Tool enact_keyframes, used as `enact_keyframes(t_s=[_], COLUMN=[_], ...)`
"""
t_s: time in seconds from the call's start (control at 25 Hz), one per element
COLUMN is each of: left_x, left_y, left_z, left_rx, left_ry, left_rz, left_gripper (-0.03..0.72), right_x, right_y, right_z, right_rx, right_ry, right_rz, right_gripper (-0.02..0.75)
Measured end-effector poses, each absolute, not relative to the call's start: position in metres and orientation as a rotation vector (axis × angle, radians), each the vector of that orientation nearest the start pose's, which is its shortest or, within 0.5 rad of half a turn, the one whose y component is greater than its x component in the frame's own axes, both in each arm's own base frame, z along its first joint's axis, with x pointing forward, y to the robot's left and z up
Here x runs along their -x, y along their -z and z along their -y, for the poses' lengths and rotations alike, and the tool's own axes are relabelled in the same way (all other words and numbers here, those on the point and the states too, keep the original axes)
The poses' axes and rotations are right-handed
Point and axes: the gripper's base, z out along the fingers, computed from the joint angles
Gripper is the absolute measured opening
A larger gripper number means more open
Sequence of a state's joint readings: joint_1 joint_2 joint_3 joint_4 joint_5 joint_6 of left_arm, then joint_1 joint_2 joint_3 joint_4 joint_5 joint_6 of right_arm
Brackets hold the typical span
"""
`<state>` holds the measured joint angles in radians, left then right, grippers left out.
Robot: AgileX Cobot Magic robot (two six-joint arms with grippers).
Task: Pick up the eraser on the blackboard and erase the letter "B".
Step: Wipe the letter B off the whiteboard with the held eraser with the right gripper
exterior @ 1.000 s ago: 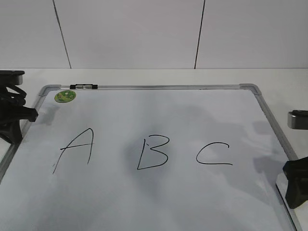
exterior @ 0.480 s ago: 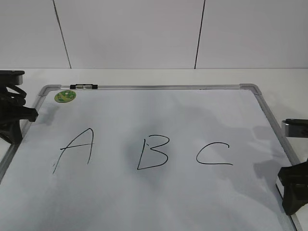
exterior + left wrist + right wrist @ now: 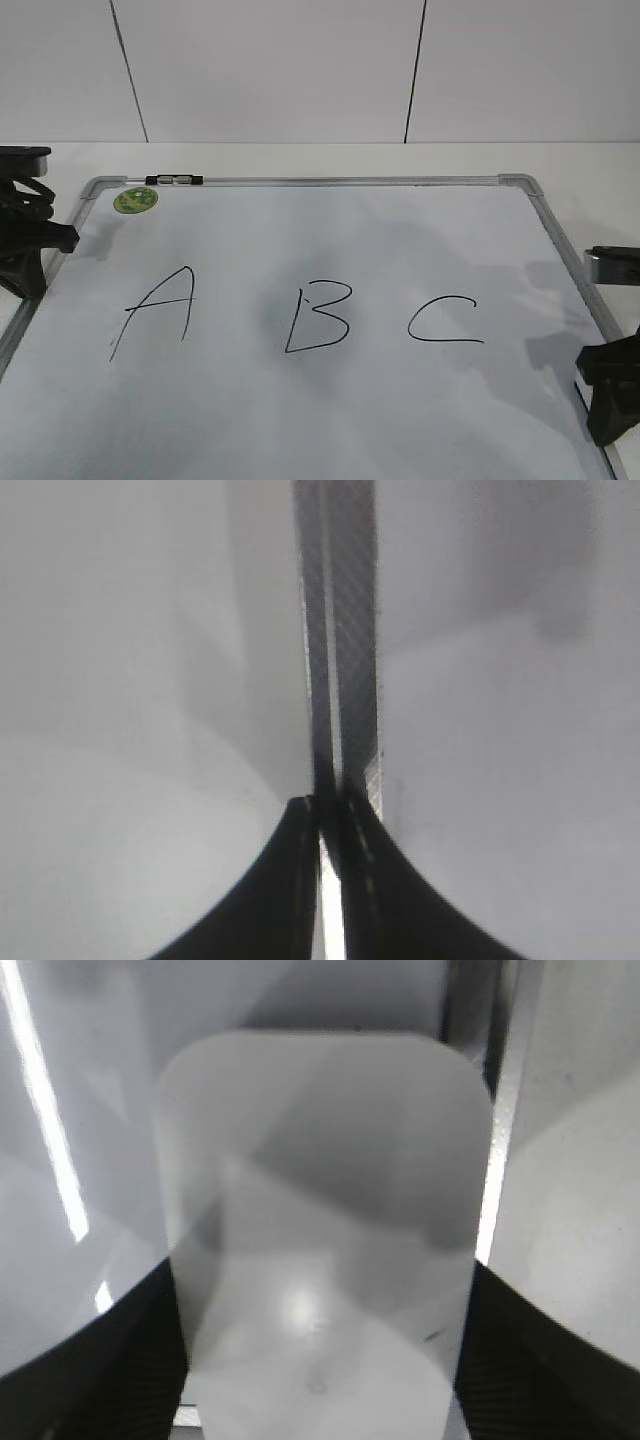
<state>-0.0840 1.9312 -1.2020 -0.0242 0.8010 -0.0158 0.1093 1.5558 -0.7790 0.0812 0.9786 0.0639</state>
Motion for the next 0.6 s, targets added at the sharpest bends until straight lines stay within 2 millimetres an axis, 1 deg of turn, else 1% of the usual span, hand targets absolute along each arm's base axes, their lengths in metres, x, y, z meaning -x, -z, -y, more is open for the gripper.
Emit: enact_keyframes(t_s=[0.16, 0.44, 0.6], left_x=[-0.36, -0.36, -0.36], left_y=[-0.151, -0.151, -0.151], left_z=[0.032, 0.032, 0.032], left_rx=[-0.078, -0.078, -0.078], left_ry=[0.039, 0.039, 0.039], left_rz=[-3.014, -3.014, -3.014], left_gripper=[0.019, 0.019, 0.019], right_x=[-0.231, -0.234, -0.245], right_y=[-0.173, -0.176, -0.194], right_z=[-0.032, -0.032, -0.033], right_rx=[-0.002, 0.002, 0.015], right_ry=[-0.092, -0.089, -0.088], right_rz=[-3.246, -3.253, -3.261], right_gripper=[0.534, 0.533, 0.533])
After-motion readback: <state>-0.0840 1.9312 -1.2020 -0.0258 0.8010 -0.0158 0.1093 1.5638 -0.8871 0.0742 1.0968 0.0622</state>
